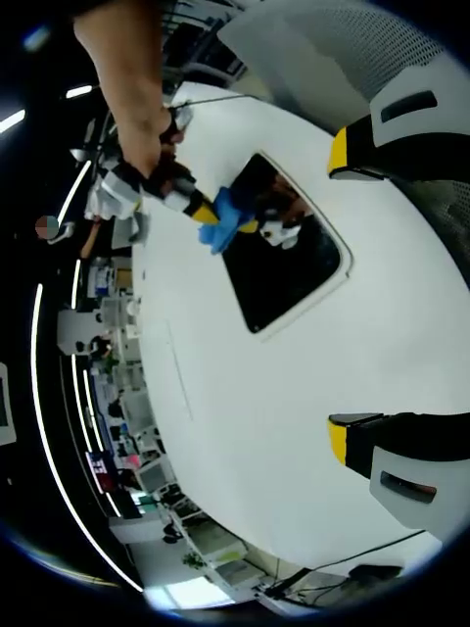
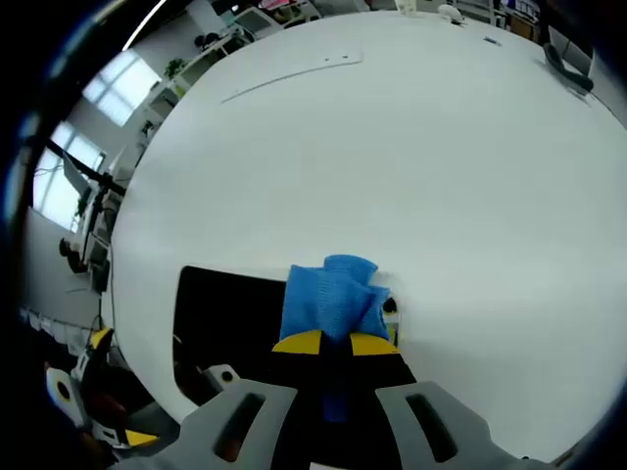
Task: Wipe the mirror surface with the cleaning cloth until all visible marks leave the cleaned area.
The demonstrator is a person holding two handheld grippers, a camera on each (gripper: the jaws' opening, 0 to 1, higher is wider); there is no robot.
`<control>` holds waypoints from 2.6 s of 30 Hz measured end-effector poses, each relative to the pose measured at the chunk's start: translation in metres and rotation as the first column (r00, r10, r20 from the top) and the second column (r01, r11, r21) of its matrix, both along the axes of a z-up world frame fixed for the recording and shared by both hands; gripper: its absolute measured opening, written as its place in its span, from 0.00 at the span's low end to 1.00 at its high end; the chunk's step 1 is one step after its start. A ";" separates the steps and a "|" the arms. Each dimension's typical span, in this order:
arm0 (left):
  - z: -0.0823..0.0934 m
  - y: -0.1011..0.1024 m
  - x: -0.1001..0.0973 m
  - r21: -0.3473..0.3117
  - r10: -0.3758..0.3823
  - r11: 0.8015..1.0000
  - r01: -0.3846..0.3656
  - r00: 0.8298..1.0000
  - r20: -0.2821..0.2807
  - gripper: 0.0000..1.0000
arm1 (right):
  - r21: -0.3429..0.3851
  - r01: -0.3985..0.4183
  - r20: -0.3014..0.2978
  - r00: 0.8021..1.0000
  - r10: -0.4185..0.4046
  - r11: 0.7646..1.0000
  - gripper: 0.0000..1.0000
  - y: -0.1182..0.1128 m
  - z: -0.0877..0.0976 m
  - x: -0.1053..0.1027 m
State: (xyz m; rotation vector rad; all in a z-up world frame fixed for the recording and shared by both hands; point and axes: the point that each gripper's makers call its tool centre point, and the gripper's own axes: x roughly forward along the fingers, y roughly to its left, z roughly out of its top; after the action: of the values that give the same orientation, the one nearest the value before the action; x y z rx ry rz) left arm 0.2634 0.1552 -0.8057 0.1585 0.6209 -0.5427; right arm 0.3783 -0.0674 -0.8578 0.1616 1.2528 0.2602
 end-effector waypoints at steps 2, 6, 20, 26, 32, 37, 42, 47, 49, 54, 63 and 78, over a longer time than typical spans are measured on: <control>0.000 -0.001 0.000 -0.001 -0.003 1.000 0.003 1.000 0.003 0.99 | -0.001 -0.007 0.001 1.000 0.007 1.000 0.02 0.003 0.000 0.000; 0.001 0.001 0.000 -0.007 0.008 1.000 -0.008 1.000 0.003 0.99 | -0.002 -0.016 0.000 1.000 0.016 1.000 0.02 0.009 0.001 0.000; 0.003 0.004 0.001 -0.012 0.028 1.000 -0.028 0.999 0.018 0.99 | -0.009 -0.087 -0.004 0.996 0.087 0.996 0.02 0.043 0.001 0.004; 0.003 0.005 0.002 -0.004 0.029 1.000 -0.029 0.999 0.022 0.99 | -0.002 -0.103 -0.003 0.995 0.103 0.995 0.02 0.061 0.002 0.009; 0.004 0.005 0.001 -0.004 0.032 0.999 -0.032 0.999 0.018 0.99 | 0.019 -0.136 -0.004 0.991 0.136 0.990 0.02 0.089 0.003 0.011; 0.005 0.005 0.001 -0.004 0.034 0.999 -0.034 0.999 0.015 0.99 | 0.006 -0.190 0.012 0.982 0.190 0.982 0.02 0.105 0.002 0.015; 0.003 0.006 0.003 0.005 0.025 1.000 -0.025 1.000 0.018 0.99 | 0.016 -0.191 0.002 0.982 0.191 0.981 0.02 0.111 0.001 0.019; 0.003 0.007 0.003 0.008 0.026 1.000 -0.026 1.000 0.018 0.99 | 0.037 -0.198 0.014 0.980 0.198 0.979 0.02 0.124 0.000 0.020; 0.003 0.008 0.004 -0.009 0.046 0.999 -0.046 0.999 0.009 0.99 | 0.050 -0.204 0.019 0.979 0.203 0.978 0.03 0.129 0.000 0.020; 0.004 0.005 0.002 -0.003 0.026 1.000 -0.026 1.000 0.010 0.99 | 0.047 -0.212 0.029 0.977 0.211 0.976 0.03 0.135 0.001 0.019; 0.001 0.006 0.001 0.009 0.016 1.000 -0.016 1.000 0.005 0.99 | 0.063 -0.221 0.020 0.975 0.220 0.973 0.03 0.152 0.002 0.020; -0.001 0.004 -0.001 0.016 0.003 1.000 -0.003 1.000 -0.007 0.99 | 0.072 -0.229 0.010 0.973 0.229 0.971 0.03 0.161 0.001 0.022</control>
State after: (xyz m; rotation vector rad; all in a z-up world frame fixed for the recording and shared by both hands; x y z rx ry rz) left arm 0.2620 0.1588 -0.8072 0.1712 0.6324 -0.5356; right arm 0.3999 0.0932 -0.8566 0.0785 1.2612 0.5060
